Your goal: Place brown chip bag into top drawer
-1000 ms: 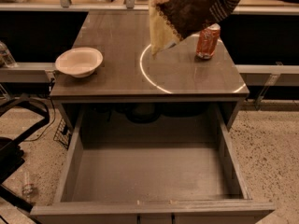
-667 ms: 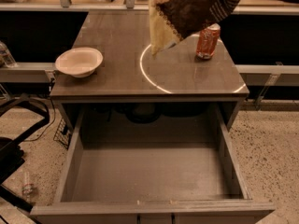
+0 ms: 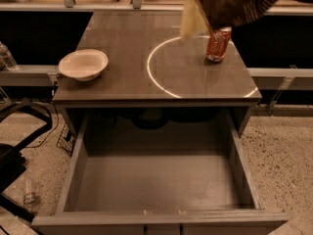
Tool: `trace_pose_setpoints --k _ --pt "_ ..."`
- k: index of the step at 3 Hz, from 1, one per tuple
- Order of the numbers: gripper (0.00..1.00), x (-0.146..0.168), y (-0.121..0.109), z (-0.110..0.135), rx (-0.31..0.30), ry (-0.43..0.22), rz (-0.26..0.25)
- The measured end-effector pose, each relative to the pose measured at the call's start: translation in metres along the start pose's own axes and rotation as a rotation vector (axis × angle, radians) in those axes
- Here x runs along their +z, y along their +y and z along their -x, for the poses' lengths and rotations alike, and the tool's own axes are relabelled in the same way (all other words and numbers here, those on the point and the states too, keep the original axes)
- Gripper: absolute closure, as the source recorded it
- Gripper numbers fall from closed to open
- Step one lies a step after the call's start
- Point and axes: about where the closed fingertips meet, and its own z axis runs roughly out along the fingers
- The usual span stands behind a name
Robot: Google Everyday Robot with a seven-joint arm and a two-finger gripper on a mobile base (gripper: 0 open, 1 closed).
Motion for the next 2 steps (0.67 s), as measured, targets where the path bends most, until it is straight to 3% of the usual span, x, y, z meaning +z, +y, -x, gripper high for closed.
trace_pose_setpoints --k 2 --pt "0.00 -0.0041 0.0160 0.0123 -0.026 -0.016 0.023"
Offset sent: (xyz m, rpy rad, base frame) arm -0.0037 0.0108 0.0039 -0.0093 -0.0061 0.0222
